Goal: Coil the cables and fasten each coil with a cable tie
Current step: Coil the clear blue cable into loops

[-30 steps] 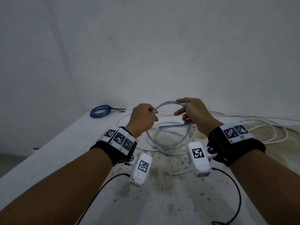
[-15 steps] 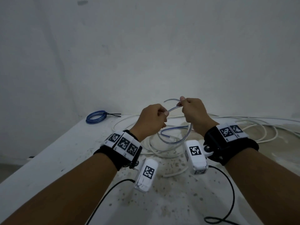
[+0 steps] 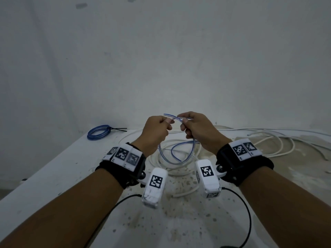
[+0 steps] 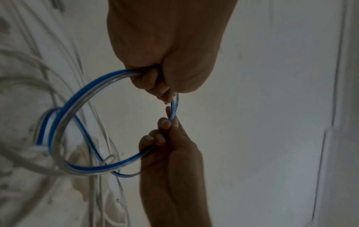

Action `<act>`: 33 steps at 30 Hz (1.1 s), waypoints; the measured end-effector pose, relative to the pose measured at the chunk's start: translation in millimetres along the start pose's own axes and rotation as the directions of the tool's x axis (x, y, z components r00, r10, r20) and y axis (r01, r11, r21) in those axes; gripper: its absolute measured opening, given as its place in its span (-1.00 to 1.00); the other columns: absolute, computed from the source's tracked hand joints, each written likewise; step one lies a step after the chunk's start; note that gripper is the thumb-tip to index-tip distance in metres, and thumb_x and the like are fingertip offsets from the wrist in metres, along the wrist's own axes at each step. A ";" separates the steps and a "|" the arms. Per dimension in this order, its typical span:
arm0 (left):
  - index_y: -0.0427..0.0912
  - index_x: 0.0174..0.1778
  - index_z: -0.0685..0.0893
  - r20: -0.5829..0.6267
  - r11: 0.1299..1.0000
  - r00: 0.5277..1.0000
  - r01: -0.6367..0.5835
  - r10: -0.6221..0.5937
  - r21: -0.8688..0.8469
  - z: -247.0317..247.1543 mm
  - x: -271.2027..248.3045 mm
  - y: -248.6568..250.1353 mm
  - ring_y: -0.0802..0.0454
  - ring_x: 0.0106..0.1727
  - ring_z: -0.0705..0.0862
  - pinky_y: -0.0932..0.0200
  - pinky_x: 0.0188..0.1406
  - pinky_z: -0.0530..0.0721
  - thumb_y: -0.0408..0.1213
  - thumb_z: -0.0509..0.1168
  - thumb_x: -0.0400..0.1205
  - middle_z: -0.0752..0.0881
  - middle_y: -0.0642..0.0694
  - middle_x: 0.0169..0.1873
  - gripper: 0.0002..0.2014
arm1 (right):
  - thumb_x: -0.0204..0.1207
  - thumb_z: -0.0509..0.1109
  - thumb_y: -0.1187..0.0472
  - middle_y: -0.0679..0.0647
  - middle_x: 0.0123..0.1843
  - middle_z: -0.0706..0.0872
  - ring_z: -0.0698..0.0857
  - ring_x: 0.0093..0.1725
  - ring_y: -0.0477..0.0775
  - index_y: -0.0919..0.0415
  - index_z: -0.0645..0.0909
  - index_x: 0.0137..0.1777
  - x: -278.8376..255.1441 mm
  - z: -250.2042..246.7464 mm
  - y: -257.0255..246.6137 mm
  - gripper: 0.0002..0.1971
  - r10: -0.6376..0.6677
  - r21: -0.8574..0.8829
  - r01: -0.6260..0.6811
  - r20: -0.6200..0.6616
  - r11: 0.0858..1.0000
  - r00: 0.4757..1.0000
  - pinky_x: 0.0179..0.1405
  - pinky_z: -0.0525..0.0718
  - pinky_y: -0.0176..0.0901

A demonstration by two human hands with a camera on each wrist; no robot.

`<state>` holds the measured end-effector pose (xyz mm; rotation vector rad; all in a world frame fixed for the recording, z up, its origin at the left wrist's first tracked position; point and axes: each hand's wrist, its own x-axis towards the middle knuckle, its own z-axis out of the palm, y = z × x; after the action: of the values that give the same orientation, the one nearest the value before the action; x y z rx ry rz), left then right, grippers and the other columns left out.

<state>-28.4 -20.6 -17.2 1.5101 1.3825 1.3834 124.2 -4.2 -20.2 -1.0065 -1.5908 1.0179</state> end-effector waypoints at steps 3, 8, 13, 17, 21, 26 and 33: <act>-0.36 0.00 0.68 0.085 0.972 0.991 0.115 -0.100 -0.207 -4.1 -1.4 0.5 0.23 -0.66 0.34 0.36 -0.69 0.28 -0.34 0.16 0.78 0.54 -0.11 -0.33 -0.78 | 0.75 0.18 0.27 0.06 -0.35 0.64 0.48 -0.49 -0.10 0.22 0.62 0.20 -1.3 1.0 0.1 -0.81 0.007 -0.042 -0.007 0.016 0.999 1.000 -0.41 0.55 -0.20; -0.29 0.09 0.70 0.179 0.991 0.982 0.080 -0.060 -0.107 -9.7 -3.6 5.0 0.19 -0.50 0.49 0.35 -0.52 0.47 -0.41 0.22 0.74 0.69 -0.10 -0.24 -0.85 | 0.74 0.22 0.28 0.08 -0.33 0.64 0.48 -0.50 -0.11 0.28 0.60 0.14 0.1 0.9 0.2 -0.85 0.020 -0.042 -0.021 -0.010 0.999 1.000 -0.39 0.53 -0.17; -0.24 0.01 0.68 0.029 1.000 1.000 -0.009 0.009 0.025 -20.6 -4.3 -2.9 0.06 -0.42 0.70 0.20 -0.38 0.69 -0.30 0.30 0.71 0.81 -0.18 -0.19 -0.91 | 0.75 0.18 0.34 0.09 -0.34 0.56 0.37 -0.51 -0.07 0.29 0.58 0.20 -0.5 -3.6 -1.1 -0.84 0.111 0.275 -0.119 0.043 0.954 0.993 -0.43 0.44 -0.21; -0.28 -0.06 0.72 -0.005 0.992 0.995 -0.099 0.100 0.081 -18.8 -3.1 -2.9 0.13 -0.47 0.65 0.26 -0.46 0.59 -0.28 0.37 0.66 0.82 -0.11 -0.26 -0.88 | 0.74 0.19 0.33 0.08 -0.34 0.61 0.45 -0.50 -0.08 0.24 0.56 0.28 -2.0 4.0 -0.7 -0.80 0.111 0.196 -0.137 0.136 0.971 0.984 -0.40 0.52 -0.19; -0.34 -0.01 0.73 0.031 0.995 0.999 0.036 -0.033 -0.098 -18.5 1.2 6.8 0.14 -0.45 0.57 0.33 -0.51 0.53 -0.39 0.35 0.66 0.75 -0.11 -0.27 -0.91 | 0.75 0.21 0.30 0.08 -0.33 0.60 0.45 -0.47 -0.08 0.28 0.59 0.16 0.4 3.3 -2.6 -0.85 0.104 0.155 -0.123 0.124 0.980 0.987 -0.41 0.52 -0.21; -0.28 -0.07 0.75 0.112 0.989 0.989 0.105 -0.093 -0.105 -16.9 -1.5 11.8 0.15 -0.52 0.44 0.33 -0.61 0.39 -0.29 0.40 0.64 0.70 -0.05 -0.31 -0.88 | 0.74 0.23 0.26 0.06 -0.35 0.59 0.43 -0.48 -0.09 0.27 0.59 0.08 -2.2 2.9 -3.0 -0.88 0.115 0.096 -0.130 0.149 0.987 0.982 -0.38 0.50 -0.21; -0.33 0.04 0.78 0.021 0.989 0.996 0.089 -0.087 -0.116 -15.1 -3.2 5.2 0.06 -0.39 0.66 0.27 -0.43 0.64 -0.27 0.38 0.66 0.77 -0.14 -0.17 -0.81 | 0.79 0.14 0.18 0.16 -0.30 0.68 0.52 -0.44 -0.01 0.23 0.54 -0.05 -8.8 3.0 -10.6 -0.77 0.163 0.157 -0.182 0.130 0.971 0.978 -0.37 0.58 -0.18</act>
<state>-41.1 -27.5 -9.8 1.3652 1.3189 1.3708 121.6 -16.2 -13.3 -0.9971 -1.4999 1.3287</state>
